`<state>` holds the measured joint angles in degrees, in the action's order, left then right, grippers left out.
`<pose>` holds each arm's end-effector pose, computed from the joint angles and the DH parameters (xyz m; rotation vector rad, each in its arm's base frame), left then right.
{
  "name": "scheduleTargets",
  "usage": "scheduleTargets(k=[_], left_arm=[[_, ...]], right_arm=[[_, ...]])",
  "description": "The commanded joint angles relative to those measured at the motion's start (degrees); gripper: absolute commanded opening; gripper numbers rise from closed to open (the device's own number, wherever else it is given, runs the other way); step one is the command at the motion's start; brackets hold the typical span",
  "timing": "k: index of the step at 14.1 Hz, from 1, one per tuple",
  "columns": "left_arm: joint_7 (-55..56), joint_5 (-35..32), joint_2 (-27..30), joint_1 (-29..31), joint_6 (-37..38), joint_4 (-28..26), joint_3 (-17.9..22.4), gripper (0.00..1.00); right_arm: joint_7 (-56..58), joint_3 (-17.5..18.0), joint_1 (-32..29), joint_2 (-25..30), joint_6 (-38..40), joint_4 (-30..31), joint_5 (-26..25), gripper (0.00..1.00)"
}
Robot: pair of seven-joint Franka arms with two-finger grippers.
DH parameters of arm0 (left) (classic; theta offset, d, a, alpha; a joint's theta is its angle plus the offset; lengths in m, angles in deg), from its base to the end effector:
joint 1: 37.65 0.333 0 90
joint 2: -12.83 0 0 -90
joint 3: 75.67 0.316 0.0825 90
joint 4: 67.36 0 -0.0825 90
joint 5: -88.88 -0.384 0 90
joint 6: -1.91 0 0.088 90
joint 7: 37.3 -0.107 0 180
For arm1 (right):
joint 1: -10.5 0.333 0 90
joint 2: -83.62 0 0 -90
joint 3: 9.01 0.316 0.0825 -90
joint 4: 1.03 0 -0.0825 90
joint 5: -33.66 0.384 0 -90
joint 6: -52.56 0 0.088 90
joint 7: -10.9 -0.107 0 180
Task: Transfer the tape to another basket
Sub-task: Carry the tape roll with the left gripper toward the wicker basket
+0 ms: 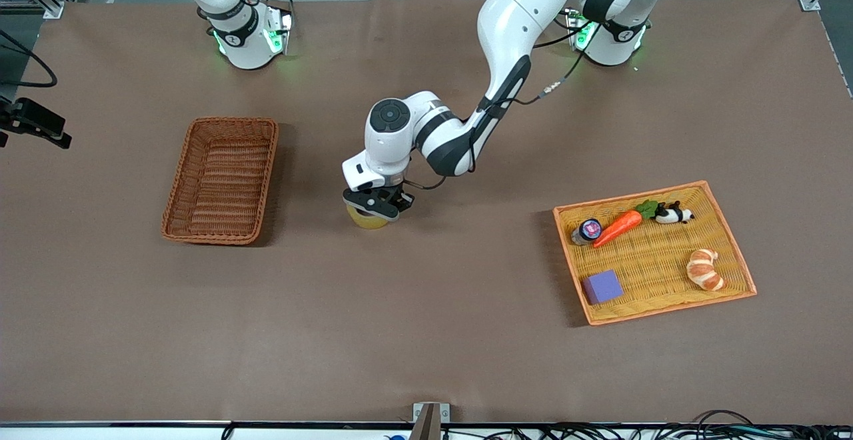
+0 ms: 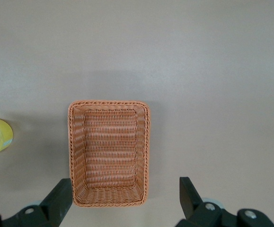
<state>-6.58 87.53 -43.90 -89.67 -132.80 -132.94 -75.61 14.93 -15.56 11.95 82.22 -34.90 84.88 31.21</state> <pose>0.4850 -0.6198 0.2163 2.9460 -0.5758 0.2640 0.5556 -0.0535 0.6408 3.0958 -0.0319 -0.0013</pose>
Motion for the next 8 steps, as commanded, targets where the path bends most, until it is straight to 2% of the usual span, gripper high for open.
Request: scheduleTargets(k=[1,5,7,8], left_arm=[[0.0,-0.7,-1.0,-0.4,0.3,1.6,0.2,1.00],[0.3,-1.2,4.8,1.7,9.2,0.6,0.4,1.00],[0.6,-1.2,8.9,3.3,11.4,-0.4,1.7,1.00],[0.4,-1.1,11.3,4.6,13.7,-1.2,1.7,1.00]], right_arm=[[0.5,0.4,-1.0,0.0,-0.5,0.1,1.1,1.00],[0.2,1.0,0.4,-0.2,-0.5,1.2,2.6,1.00],[-1.2,2.2,1.1,-0.4,-6.8,6.0,4.3,1.00],[-3.8,4.2,1.3,-0.3,-9.5,9.3,4.3,1.00]])
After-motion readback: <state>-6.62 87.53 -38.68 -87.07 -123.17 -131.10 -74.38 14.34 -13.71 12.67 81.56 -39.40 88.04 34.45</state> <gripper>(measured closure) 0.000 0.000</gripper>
